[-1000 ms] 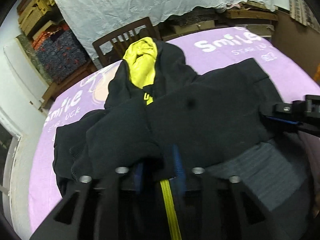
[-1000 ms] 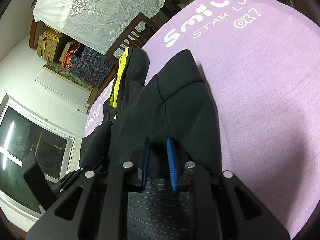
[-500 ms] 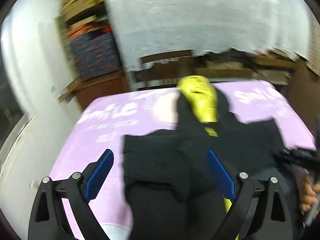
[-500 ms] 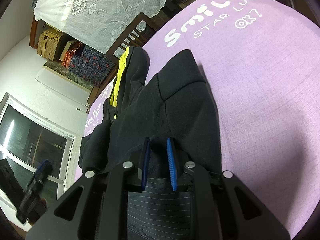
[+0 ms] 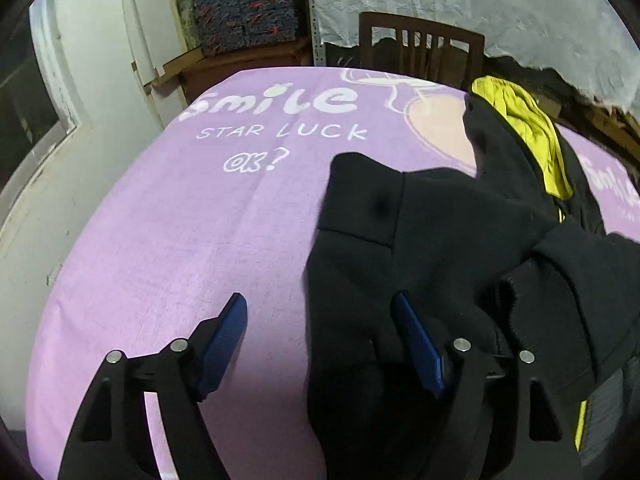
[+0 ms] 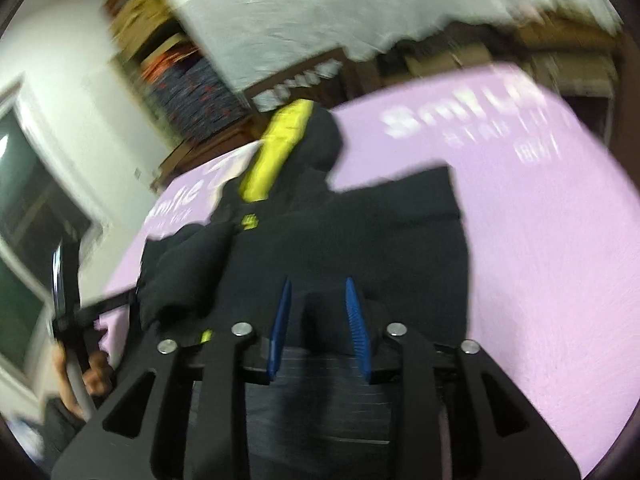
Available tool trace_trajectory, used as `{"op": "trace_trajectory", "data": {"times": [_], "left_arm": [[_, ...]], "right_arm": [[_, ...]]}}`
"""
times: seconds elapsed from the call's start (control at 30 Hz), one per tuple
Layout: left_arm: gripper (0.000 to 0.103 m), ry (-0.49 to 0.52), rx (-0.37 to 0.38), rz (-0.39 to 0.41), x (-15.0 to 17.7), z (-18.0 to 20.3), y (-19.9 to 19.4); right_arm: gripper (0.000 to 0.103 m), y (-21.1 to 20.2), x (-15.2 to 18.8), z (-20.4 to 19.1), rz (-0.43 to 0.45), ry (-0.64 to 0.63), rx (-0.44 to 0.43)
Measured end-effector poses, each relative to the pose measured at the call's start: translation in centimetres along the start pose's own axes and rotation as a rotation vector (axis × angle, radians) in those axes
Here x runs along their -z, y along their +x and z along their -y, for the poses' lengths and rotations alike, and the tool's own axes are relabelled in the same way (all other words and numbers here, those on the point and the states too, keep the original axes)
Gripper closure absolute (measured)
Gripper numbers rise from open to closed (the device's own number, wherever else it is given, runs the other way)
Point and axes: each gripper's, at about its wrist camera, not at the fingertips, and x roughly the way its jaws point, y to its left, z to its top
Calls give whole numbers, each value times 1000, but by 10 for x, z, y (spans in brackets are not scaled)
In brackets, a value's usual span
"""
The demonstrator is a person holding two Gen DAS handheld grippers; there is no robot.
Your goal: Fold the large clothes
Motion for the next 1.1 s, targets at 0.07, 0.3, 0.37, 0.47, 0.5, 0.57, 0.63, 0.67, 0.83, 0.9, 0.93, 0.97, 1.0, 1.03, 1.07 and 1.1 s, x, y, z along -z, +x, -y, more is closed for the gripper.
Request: {"op": "trace_trajectory", "data": {"times": [0.07, 0.3, 0.37, 0.47, 0.5, 0.57, 0.63, 0.67, 0.83, 0.9, 0.93, 0.97, 1.0, 1.03, 1.07, 1.1], "left_arm": [[25, -1, 2, -2, -1, -1, 1], [11, -79, 89, -56, -5, -20, 12], [11, -67, 74, -53, -4, -16, 12], [10, -78, 92, -60, -5, -19, 13], [10, -76, 89, -60, -5, -18, 13], [10, -73, 84, -60, -5, -17, 12], [8, -76, 85, -63, -5, -18, 13], [8, -76, 85, -64, -6, -18, 13], [6, -78, 79, -67, -6, -18, 14], [5, -80, 78, -69, -6, -19, 14], [5, -81, 77, -69, -6, -19, 14], [4, -81, 76, -69, -6, -19, 15], [4, -81, 76, -69, -6, -19, 15], [4, -81, 76, -69, -6, -19, 15], [4, -81, 76, -69, -6, -19, 15], [4, -81, 76, -69, -7, -19, 15]], "right_arm": [[64, -3, 3, -35, -2, -122, -8], [40, 19, 55, -164, -29, -682, 149], [40, 38, 74, -192, -44, -887, 249], [40, 54, 84, -208, -55, -997, 286], [40, 62, 86, -214, -54, -1028, 305], [40, 72, 88, -217, -56, -1053, 330], [41, 85, 86, -220, -54, -1063, 349], [44, 92, 83, -217, -54, -1064, 358], [87, 93, 60, -206, -74, -929, 295], [95, 78, 38, -190, -77, -771, 201], [95, 68, 26, -179, -71, -682, 152], [95, 60, 18, -170, -64, -615, 119], [95, 48, 5, -152, -45, -500, 80], [95, 39, -3, -139, -33, -420, 61], [95, 30, -10, -122, -20, -331, 44], [95, 22, -17, -103, -8, -239, 31]]}}
